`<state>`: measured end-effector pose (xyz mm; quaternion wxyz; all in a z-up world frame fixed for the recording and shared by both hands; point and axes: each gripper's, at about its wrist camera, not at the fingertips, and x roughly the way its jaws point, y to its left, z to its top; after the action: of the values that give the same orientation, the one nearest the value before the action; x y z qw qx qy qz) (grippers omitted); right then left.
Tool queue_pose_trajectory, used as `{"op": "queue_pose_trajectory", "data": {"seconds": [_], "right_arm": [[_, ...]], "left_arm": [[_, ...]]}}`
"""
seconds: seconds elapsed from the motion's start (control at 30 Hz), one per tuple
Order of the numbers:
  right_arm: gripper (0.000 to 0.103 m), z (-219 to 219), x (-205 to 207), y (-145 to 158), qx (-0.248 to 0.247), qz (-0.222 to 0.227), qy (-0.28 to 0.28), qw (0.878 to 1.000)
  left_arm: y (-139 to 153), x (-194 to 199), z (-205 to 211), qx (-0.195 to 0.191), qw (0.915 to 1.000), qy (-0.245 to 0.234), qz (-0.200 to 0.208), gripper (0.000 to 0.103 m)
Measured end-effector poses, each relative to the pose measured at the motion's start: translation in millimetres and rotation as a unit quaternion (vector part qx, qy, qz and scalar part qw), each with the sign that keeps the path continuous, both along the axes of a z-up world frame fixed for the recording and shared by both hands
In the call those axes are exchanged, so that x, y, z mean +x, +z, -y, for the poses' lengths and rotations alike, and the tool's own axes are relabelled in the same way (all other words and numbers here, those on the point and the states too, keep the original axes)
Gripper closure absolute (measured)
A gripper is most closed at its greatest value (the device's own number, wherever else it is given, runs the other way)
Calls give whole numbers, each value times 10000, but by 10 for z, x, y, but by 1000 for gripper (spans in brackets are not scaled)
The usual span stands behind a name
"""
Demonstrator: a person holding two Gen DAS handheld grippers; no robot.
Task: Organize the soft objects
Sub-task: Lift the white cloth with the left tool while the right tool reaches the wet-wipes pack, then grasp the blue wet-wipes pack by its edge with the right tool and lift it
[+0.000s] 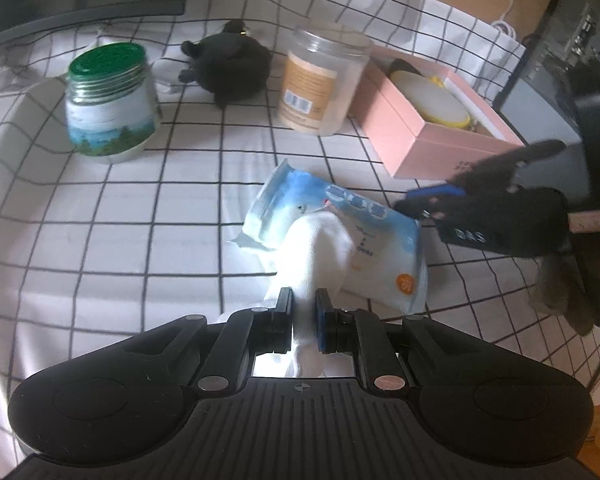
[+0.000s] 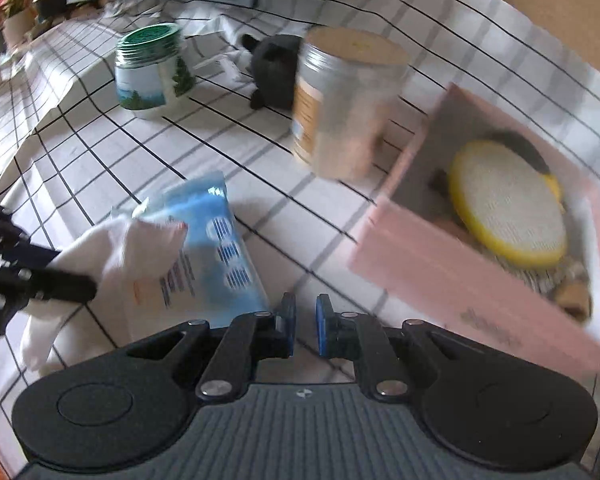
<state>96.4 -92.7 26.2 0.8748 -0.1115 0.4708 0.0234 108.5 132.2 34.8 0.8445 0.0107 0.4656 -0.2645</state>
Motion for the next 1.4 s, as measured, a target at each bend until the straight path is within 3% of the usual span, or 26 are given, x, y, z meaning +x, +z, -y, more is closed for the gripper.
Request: {"op": "queue_pose_trajectory", "data": {"seconds": [0.33, 0.43, 0.5, 0.53, 0.57, 0.6, 0.63, 0.83, 1.07, 1.27, 1.4], "right_arm": [[92, 101, -398, 17, 611, -129, -178, 9979], [92, 94, -506, 102, 780, 65, -111, 9969], [84, 112, -565, 212, 1042, 294, -88, 9941], [68, 122, -582, 252, 1215, 391, -93, 9918], [45, 132, -588, 276, 1392, 462, -130, 9891], [37, 144, -584, 283, 1569, 491, -200, 9862], [33, 150, -567, 276, 1688, 466, -264, 9842], [33, 59, -420, 73, 2116, -65, -391, 9765], [27, -273, -365, -3, 1668, -207, 77, 9857], [24, -647, -335, -89, 642, -240, 775, 9946], [21, -726, -264, -100, 520, -164, 653, 9964]], "left_arm": [[3, 69, 45, -64, 9999, -60, 58, 89], [44, 79, -24, -109, 9999, 25, 118, 89], [83, 82, -91, -154, 9996, 128, 178, 89], [104, 85, -132, -175, 9994, 195, 211, 89], [126, 90, -170, -192, 9992, 264, 240, 89], [149, 94, -219, -215, 9988, 347, 275, 89], [170, 97, -258, -234, 9984, 414, 303, 89], [266, 103, -510, -290, 9957, 755, 445, 89], [259, 119, -699, -290, 9939, 966, 441, 89], [243, 119, -695, -344, 9942, 933, 412, 89], [219, 116, -708, -381, 9941, 943, 375, 89]]}}
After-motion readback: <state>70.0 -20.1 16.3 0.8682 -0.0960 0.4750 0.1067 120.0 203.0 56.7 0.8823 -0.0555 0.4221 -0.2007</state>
